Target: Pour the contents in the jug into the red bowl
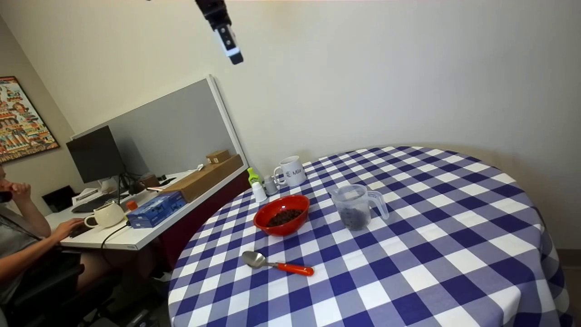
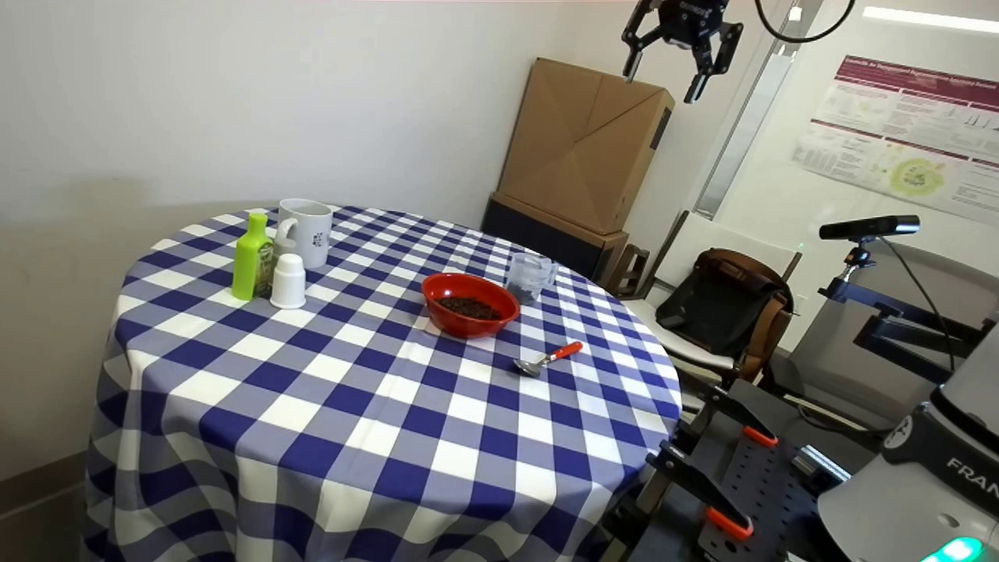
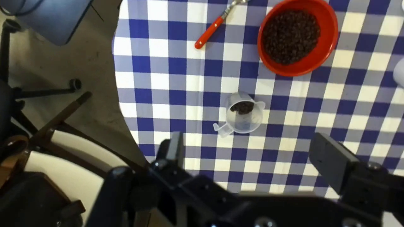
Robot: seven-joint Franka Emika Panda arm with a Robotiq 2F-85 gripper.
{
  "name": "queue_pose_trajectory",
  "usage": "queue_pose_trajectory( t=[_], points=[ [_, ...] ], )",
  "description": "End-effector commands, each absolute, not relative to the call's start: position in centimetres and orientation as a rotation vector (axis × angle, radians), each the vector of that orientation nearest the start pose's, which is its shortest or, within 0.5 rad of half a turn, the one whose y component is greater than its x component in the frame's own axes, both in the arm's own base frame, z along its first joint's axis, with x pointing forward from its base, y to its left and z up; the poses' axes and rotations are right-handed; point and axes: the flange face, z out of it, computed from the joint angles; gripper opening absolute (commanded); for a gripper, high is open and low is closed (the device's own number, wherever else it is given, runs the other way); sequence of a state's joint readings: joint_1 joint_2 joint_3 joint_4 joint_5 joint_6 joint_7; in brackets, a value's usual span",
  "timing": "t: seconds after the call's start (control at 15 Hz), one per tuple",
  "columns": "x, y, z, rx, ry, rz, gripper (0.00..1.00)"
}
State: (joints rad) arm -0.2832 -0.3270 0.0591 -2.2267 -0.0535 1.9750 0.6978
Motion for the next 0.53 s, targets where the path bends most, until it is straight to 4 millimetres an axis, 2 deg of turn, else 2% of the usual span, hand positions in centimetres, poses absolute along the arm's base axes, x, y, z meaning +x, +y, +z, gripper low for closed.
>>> queue_pose_trajectory(
  t=[0.0,0.2,0.47],
  points=[
    [50.6,-14.6,49.5,-2.684,1.658,-0.135,1.00],
    [53.3,-17.0,46.9,-2.521,1.864,-0.136,1.00],
    [55.8,-19.1,43.7,-2.289,2.109,-0.148,1.00]
  ],
)
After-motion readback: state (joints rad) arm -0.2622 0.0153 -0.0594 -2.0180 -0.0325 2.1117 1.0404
